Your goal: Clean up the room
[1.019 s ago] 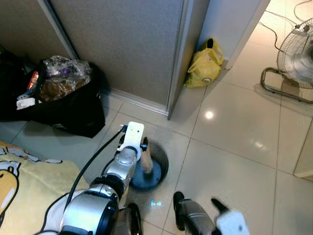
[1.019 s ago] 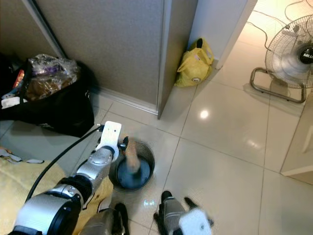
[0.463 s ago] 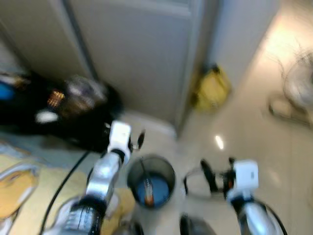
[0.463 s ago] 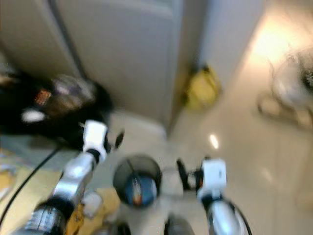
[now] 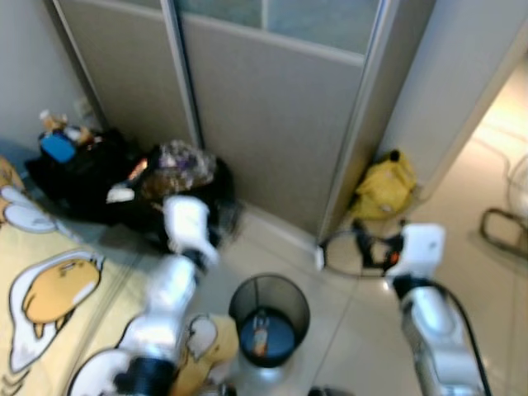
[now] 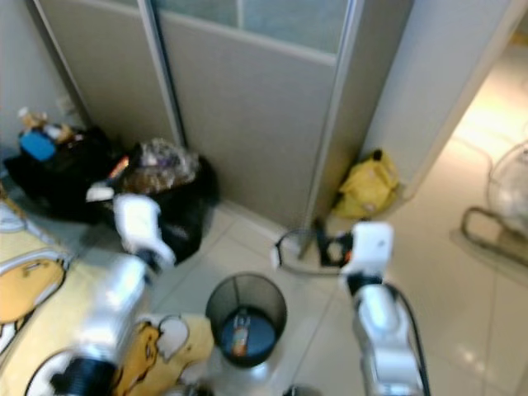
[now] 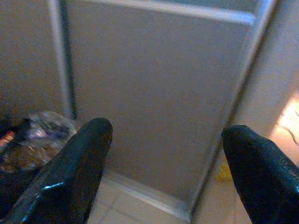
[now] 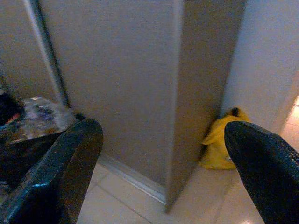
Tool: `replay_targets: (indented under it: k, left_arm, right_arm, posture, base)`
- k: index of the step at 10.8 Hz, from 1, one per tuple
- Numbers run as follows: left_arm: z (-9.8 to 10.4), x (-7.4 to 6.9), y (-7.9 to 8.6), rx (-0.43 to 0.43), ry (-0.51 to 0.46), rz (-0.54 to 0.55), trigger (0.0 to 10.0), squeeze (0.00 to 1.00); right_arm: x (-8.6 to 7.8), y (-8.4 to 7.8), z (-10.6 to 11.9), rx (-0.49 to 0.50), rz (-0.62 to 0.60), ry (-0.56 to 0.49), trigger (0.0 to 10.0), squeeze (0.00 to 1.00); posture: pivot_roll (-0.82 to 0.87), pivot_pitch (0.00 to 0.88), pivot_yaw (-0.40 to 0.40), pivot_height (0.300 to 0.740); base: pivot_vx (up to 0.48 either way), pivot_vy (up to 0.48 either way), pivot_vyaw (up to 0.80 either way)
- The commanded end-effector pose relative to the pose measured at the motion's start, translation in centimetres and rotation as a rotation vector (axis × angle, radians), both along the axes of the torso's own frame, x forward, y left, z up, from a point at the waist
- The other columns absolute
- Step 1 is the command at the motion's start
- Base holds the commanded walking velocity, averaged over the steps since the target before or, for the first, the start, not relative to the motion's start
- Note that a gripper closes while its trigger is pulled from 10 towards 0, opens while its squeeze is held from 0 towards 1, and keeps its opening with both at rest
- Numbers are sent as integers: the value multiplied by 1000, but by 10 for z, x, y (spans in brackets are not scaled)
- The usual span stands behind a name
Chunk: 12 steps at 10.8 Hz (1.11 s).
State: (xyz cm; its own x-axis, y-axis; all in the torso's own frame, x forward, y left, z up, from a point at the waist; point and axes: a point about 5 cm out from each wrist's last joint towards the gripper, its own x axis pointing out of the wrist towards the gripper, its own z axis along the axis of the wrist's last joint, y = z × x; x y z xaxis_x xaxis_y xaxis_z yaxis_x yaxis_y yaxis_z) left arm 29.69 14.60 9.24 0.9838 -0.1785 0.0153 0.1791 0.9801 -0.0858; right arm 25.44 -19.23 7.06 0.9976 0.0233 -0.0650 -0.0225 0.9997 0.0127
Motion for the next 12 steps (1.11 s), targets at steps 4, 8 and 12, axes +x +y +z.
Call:
replay_targets:
  k: [4,8,12]
  left_arm:
    - [3,0,-12,23,-13,-45,10000,0]
    - [15,-1,-33,57,-73,-160,10000,0]
    - [18,0,-36,59,-84,-186,10000,0]
  right_arm:
    - [6,4,-16,21,-11,30,10000,0]
    - [12,16,-17,20,50,17,10000,0]
    - [10,20,-20,32,60,15,10000,0]
  posture:
    - [30,0,10,740]
    - [32,0,12,740]
    - [41,0,22,740]
  base:
    - [0,0,630]
    - [-173,392,587]
    - [-219,60,583]
